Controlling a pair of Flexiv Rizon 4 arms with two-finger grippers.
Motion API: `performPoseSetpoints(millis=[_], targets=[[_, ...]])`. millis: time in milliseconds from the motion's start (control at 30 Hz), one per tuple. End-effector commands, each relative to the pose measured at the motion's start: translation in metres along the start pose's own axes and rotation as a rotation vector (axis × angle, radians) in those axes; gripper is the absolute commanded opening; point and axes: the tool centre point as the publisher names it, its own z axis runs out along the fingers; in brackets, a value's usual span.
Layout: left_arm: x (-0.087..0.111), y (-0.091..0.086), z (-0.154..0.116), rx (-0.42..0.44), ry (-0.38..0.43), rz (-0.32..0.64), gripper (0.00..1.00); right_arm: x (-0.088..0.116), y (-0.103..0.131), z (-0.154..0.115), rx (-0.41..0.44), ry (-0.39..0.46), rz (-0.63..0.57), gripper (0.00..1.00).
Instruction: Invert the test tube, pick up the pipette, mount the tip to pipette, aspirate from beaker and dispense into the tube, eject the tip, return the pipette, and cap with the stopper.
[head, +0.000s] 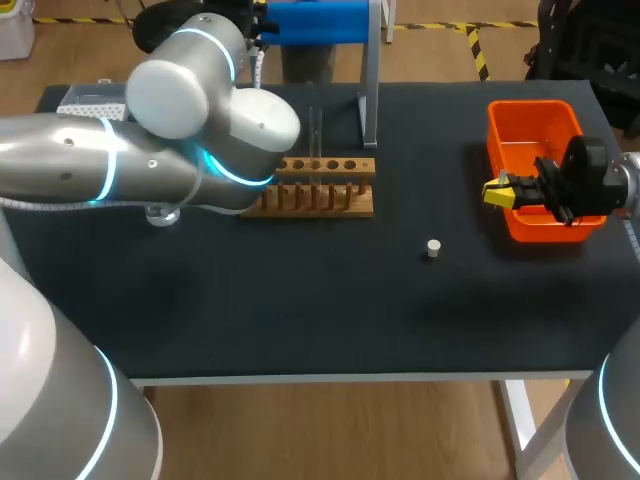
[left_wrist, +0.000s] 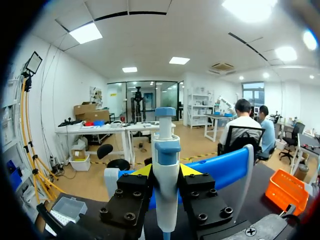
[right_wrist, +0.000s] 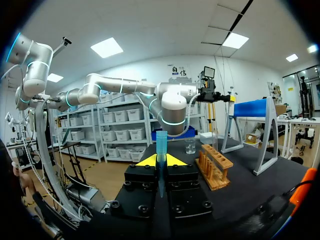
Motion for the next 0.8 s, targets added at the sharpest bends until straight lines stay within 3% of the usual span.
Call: performPoseSetpoints(millis=[33, 167, 267, 800], targets=[[-0.011, -0.012, -0.034, -0.044, 0.203, 0.010, 0.00, 0.001, 0.001, 0.000, 0.002, -0.002, -0.001, 0.00], [-0.006, -0.018, -0.052, -0.045, 0.322, 0.054, 0.00, 0.001, 0.001, 0.000, 0.002, -0.002, -0.001, 0.00], [-0.001, -0.024, -0.068, -0.041, 0.475, 0.087, 0.00, 0.001, 0.001, 0.000, 0.002, -0.002, -0.001, 0.00], [-0.001, -0.027, -0.073, -0.034, 0.485, 0.115, 0.00, 0.001, 0.001, 0.000, 0.002, -0.002, -0.001, 0.00]])
